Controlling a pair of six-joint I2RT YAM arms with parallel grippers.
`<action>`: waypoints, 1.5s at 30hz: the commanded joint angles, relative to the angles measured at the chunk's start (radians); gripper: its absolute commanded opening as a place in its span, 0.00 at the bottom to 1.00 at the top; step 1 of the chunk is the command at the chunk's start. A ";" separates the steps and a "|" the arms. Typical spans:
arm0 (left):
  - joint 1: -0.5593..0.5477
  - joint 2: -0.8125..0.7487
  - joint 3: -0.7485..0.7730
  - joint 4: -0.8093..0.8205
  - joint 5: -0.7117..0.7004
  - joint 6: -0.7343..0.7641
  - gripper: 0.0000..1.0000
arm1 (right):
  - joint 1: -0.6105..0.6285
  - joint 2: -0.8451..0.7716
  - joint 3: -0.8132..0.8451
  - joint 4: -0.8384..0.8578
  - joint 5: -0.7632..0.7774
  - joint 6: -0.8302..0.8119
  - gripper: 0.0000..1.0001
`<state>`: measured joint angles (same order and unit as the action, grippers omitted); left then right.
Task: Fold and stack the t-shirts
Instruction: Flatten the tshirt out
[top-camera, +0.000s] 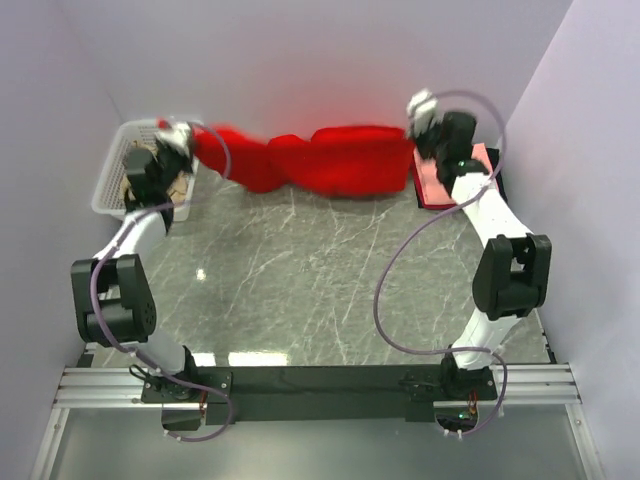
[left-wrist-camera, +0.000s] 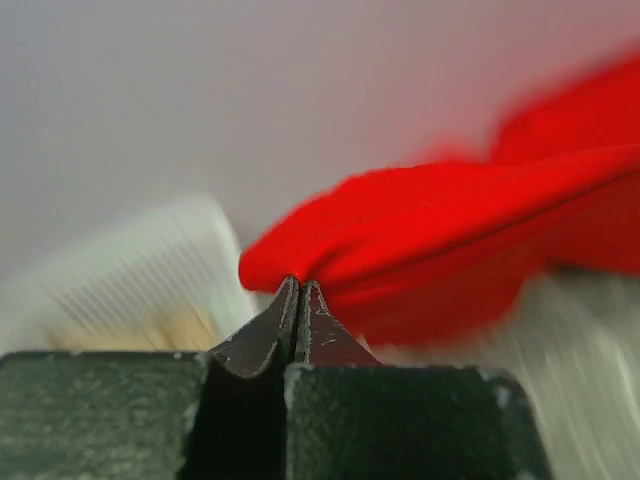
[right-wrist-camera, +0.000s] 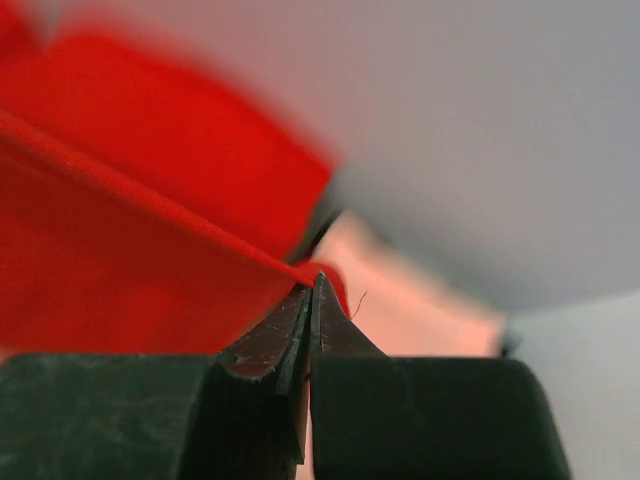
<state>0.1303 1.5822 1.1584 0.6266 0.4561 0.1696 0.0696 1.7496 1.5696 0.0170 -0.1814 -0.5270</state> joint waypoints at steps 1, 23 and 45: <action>0.008 -0.132 -0.149 -0.076 0.039 0.171 0.01 | -0.005 -0.105 -0.106 -0.132 -0.067 -0.114 0.00; 0.032 -0.689 -0.377 -1.866 0.238 1.357 0.19 | 0.018 -0.660 -0.724 -0.888 -0.116 -0.717 0.06; -0.340 -0.056 -0.089 -1.321 0.030 0.446 0.34 | 0.053 0.006 -0.200 -0.999 -0.081 -0.203 0.14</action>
<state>-0.1692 1.4532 1.0115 -0.7162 0.5438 0.7731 0.1154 1.7412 1.2949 -0.9215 -0.2745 -0.8371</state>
